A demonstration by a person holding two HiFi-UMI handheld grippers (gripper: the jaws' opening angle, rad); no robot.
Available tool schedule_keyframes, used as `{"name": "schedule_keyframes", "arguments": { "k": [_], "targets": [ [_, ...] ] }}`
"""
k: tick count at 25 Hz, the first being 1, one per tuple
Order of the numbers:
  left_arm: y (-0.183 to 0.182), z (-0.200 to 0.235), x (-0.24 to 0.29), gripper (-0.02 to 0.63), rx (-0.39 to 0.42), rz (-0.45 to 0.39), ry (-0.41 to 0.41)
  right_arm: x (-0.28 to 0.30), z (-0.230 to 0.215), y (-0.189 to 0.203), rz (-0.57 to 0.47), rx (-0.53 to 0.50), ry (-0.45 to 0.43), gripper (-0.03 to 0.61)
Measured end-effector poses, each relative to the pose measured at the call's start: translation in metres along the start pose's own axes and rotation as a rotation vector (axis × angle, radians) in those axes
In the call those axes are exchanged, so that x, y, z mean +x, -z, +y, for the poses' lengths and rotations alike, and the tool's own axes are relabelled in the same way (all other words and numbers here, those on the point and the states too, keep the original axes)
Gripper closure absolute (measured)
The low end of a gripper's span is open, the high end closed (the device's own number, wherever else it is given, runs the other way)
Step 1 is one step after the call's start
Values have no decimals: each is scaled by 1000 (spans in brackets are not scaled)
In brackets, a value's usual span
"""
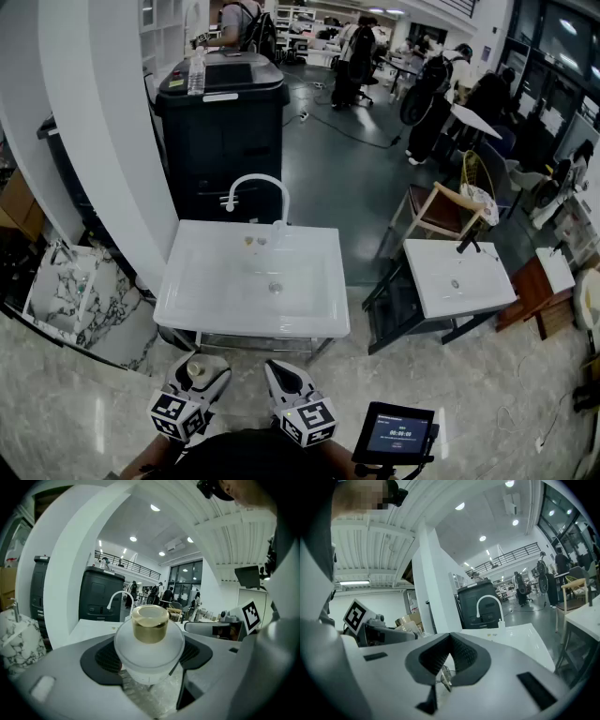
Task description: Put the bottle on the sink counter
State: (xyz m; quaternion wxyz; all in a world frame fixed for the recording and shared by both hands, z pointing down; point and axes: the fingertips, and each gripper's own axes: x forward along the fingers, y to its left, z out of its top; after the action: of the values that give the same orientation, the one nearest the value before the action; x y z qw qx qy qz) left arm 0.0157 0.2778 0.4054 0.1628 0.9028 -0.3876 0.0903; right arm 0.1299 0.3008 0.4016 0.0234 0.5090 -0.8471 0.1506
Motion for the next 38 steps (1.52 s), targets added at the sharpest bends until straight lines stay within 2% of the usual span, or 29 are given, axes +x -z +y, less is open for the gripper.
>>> {"name": "schedule_keyframes", "arguments": {
  "k": [4, 6, 12, 19, 24, 31, 38],
  "targets": [
    [26, 32, -39, 275, 119, 18, 3, 9, 42, 21, 7, -5, 53, 583],
    [39, 44, -57, 275, 145, 37, 9, 12, 62, 33, 27, 6, 71, 583],
    [83, 59, -107, 275, 109, 101, 48, 8, 111, 61, 88, 25, 90, 583],
    [69, 51, -132, 275, 107, 41, 14, 3, 129, 45, 35, -10, 52, 583],
    [57, 40, -130, 275, 115, 23, -24, -3, 128, 32, -12, 15, -21, 583],
    [49, 12, -107, 275, 121, 23, -77, -20, 95, 25, -40, -1, -63, 583],
    [59, -8, -93, 275, 100, 41, -122, -30, 70, 32, -14, 39, -99, 583]
  ]
}}
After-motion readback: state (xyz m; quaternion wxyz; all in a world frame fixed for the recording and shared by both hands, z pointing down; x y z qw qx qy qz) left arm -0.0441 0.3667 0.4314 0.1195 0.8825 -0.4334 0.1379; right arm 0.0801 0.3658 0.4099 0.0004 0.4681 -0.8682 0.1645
